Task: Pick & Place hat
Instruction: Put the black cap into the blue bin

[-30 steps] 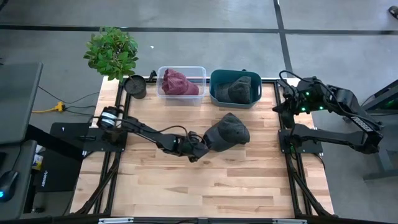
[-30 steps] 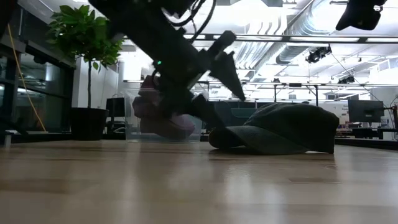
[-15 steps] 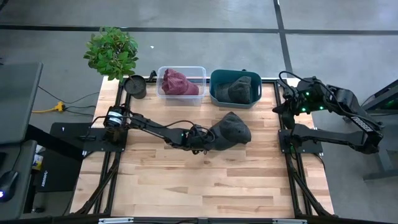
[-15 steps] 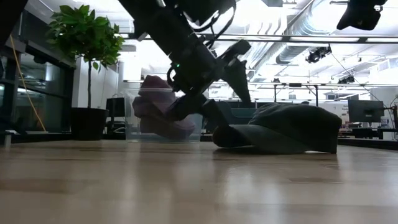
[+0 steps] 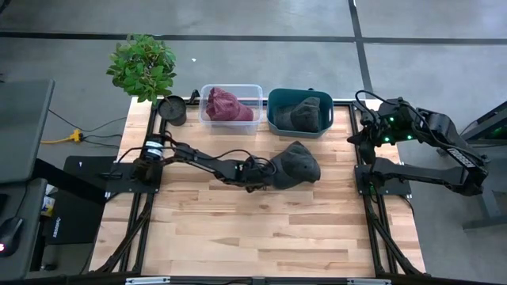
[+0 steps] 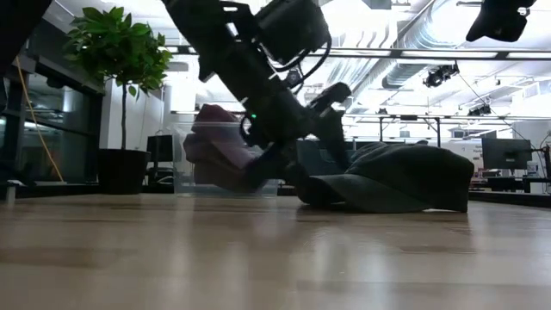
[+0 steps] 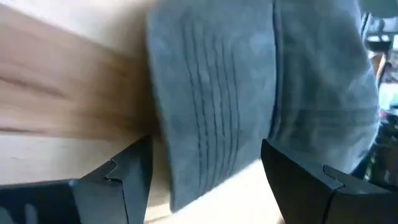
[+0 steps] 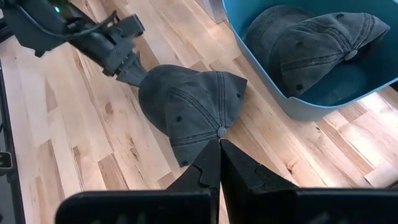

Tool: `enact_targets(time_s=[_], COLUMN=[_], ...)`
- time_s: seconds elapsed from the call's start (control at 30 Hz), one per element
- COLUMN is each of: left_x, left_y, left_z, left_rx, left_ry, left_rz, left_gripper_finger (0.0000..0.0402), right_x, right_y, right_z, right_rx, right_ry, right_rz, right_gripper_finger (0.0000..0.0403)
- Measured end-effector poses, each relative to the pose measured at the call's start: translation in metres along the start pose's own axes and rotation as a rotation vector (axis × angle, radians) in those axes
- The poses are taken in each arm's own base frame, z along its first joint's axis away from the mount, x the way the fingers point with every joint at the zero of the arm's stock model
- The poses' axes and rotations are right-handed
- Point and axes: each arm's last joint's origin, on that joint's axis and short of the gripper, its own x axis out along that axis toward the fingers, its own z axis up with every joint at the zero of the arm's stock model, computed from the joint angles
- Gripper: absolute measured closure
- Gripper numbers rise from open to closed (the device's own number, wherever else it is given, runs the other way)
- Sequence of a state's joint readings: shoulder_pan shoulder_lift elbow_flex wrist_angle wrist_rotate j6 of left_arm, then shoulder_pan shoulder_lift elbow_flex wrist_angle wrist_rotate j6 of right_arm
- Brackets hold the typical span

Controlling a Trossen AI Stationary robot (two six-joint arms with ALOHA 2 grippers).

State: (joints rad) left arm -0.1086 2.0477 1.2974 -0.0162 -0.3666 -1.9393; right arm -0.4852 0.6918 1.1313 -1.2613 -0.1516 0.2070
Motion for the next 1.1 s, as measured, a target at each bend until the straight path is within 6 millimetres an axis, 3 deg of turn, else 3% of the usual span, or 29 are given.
enact_targets(time_s=[0.2, 0.4, 0.7, 0.97, 1.1], left_x=[0.016, 0.015, 0.014, 0.013, -0.002], left_y=[0.008, 0.005, 0.001, -0.007, -0.019], left_z=[-0.005, -0.005, -0.004, -0.008, -0.009], left_rx=[-0.017, -0.024, 0.019, 0.063, 0.114], left_ry=[0.034, 0.017, -0.043, 0.019, 0.057], left_rz=[-0.036, -0.064, -0.116, -0.192, -0.215], left_gripper_finger=[0.0196, 0.0254, 0.0387, 0.0399, 0.0401], right_x=[0.0, 0.0, 0.0, 0.0, 0.0], right_y=[0.0, 0.0, 0.0, 0.001, 0.002], right_z=[0.0, 0.0, 0.0, 0.0, 0.0], right_rx=[0.018, 0.03, 0.046, 0.064, 0.066], right_ry=[0.0, 0.0, 0.001, 0.01, 0.014], right_rz=[0.0, 0.0, 0.006, 0.04, 0.057], right_gripper_finger=[0.0403, 0.0403, 0.0403, 0.0402, 0.0402])
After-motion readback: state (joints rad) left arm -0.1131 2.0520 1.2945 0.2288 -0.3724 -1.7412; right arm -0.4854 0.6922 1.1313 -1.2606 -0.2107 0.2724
